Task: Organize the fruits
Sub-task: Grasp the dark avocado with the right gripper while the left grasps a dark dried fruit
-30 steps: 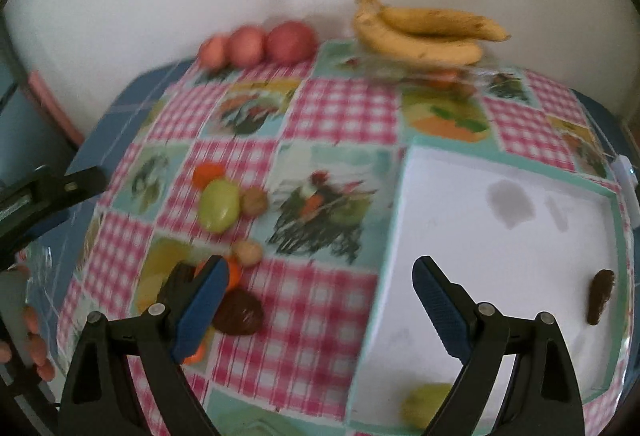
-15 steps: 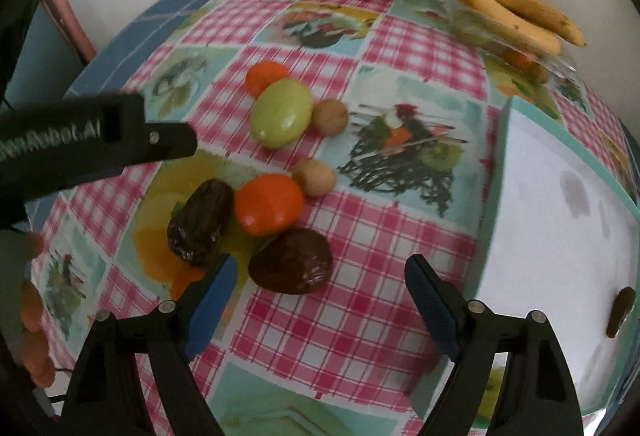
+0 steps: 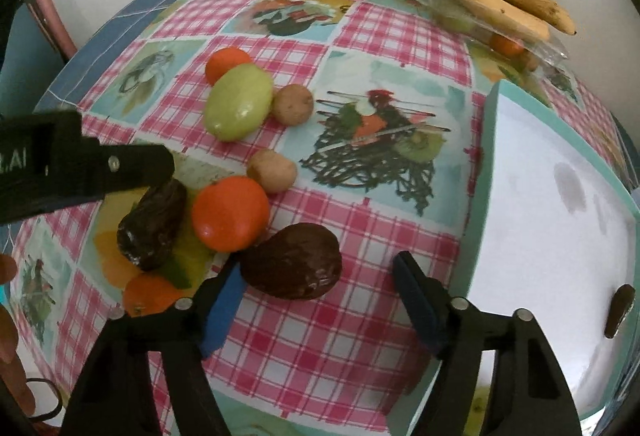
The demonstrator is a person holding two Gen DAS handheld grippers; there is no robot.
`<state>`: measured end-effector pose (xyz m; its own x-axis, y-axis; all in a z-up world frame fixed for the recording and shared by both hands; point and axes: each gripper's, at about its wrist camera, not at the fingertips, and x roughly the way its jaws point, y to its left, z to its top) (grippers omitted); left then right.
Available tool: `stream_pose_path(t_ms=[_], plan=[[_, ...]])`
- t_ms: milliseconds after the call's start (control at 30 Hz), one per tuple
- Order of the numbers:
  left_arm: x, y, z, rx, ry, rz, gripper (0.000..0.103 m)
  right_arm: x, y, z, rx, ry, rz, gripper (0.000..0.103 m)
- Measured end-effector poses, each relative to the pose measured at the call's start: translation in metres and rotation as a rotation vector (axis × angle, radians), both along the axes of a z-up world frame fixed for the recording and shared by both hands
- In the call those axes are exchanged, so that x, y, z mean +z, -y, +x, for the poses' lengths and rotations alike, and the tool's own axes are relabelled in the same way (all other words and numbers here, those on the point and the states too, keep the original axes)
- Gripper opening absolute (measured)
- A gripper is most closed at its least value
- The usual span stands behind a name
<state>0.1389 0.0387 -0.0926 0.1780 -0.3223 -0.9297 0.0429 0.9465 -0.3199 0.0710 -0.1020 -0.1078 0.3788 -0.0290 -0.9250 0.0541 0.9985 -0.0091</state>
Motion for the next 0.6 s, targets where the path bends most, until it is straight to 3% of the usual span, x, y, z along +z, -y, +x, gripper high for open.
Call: stream_pose_path(t_ms=[333, 500, 600], plan=[[-0.005, 0.011, -0.008, -0.044, 0.006, 0.084, 0.081, 0.005, 0.008, -0.011, 0.01, 0.005, -0.009, 0.061], [-0.002, 0.013, -0.01, -0.059, 0.022, 0.112, 0.051, 0.004, 0.007, -0.008, 0.007, 0.005, -0.008, 0.059], [-0.002, 0.015, -0.009, -0.059, 0.021, 0.105, 0.04, 0.004, 0.006, -0.006, 0.006, 0.003, -0.006, 0.057]])
